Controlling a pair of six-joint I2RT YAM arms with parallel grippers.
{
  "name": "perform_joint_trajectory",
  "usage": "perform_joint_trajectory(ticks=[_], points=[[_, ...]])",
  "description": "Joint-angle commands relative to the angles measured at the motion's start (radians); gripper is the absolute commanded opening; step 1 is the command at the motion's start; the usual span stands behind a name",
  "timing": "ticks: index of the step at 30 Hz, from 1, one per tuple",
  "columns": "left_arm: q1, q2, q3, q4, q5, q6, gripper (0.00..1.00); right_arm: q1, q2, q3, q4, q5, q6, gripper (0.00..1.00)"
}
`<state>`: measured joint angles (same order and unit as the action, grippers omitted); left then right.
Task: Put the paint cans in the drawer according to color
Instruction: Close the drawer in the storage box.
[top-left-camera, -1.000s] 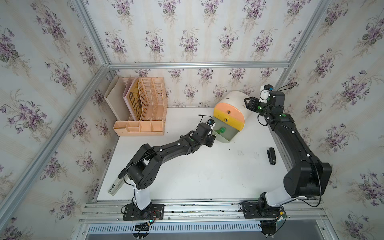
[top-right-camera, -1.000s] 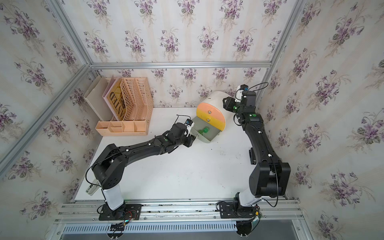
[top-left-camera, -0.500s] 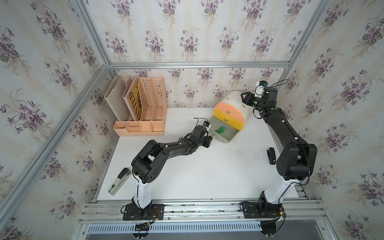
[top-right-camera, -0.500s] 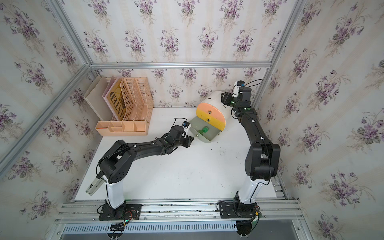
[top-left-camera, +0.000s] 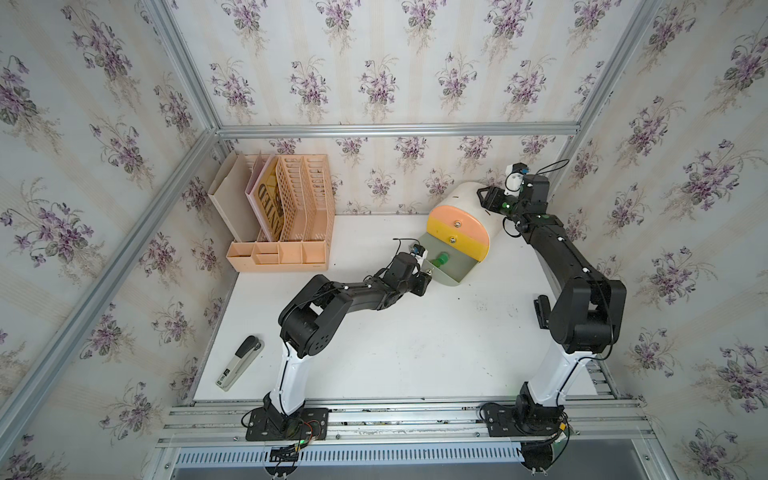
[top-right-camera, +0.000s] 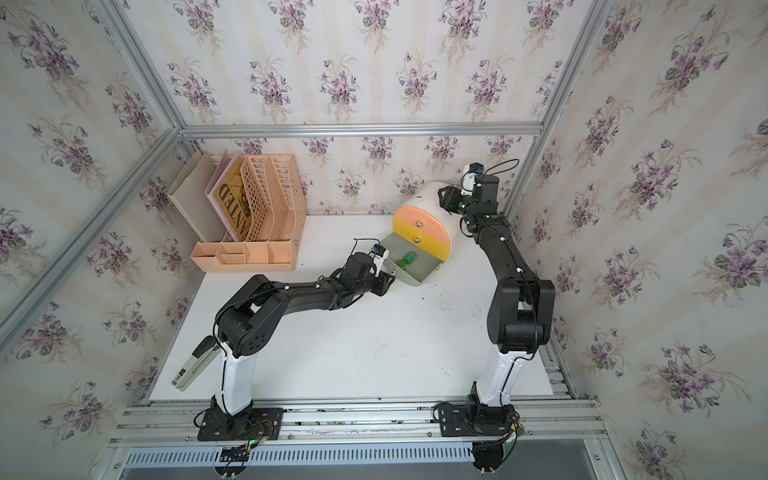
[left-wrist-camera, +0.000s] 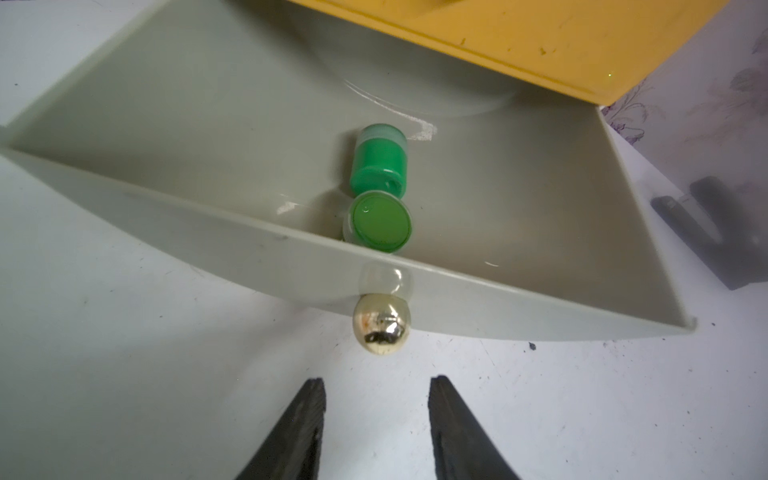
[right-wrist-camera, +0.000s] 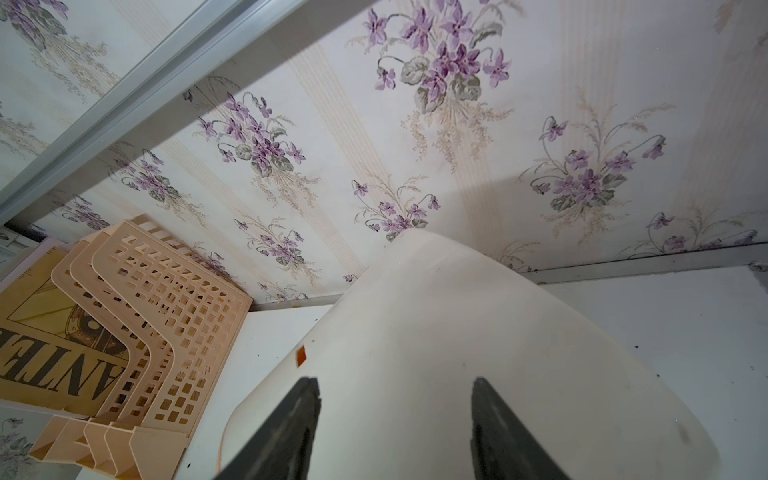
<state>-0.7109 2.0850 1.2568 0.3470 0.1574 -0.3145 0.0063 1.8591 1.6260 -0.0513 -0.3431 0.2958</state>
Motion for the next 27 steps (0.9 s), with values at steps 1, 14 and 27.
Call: perform_joint_trajectory(ticks=[1,14,27], points=[[0.001,0.02,0.023,0.05,0.025,-0.015,0.4,0.001,0.005,0.003,0.0,-0.021,0.002,0.61],[0.001,0.065,0.081,0.045,0.024,-0.021,0.26,0.001,-0.003,-0.057,0.018,-0.041,0.014,0.6],[0.001,0.138,0.199,0.016,0.016,-0.037,0.21,0.001,-0.01,-0.109,0.034,-0.033,0.008,0.6]])
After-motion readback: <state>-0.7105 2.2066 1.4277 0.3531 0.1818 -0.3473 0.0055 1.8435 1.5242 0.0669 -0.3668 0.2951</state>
